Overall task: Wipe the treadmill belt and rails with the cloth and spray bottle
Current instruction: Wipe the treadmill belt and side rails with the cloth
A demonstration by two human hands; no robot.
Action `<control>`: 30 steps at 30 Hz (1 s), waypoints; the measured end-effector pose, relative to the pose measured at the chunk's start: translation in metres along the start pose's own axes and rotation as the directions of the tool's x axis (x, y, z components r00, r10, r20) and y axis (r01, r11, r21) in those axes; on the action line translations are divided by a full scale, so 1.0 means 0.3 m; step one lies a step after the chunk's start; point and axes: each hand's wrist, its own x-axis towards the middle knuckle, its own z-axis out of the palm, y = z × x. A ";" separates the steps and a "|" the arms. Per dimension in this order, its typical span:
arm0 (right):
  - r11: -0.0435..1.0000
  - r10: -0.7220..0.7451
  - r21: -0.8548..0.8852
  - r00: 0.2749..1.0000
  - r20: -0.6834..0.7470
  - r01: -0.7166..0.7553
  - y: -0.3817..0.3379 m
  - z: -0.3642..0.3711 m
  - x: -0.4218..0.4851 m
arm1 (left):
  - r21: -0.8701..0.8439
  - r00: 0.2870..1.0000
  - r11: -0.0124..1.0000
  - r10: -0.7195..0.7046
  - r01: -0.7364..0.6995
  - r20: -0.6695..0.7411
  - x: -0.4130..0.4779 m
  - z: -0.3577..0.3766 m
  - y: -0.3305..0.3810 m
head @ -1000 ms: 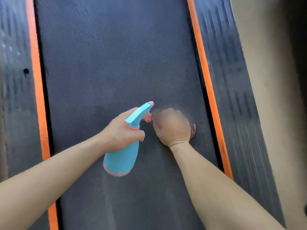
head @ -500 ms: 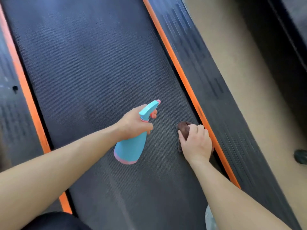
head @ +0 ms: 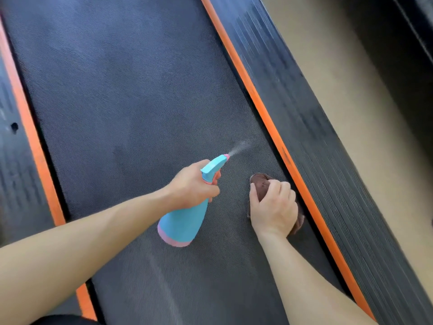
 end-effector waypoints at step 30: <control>0.830 -0.438 -0.440 0.889 -0.135 0.342 -0.334 0.030 0.610 | -0.159 0.988 0.986 0.020 -0.044 -0.150 0.047 -0.088 -0.049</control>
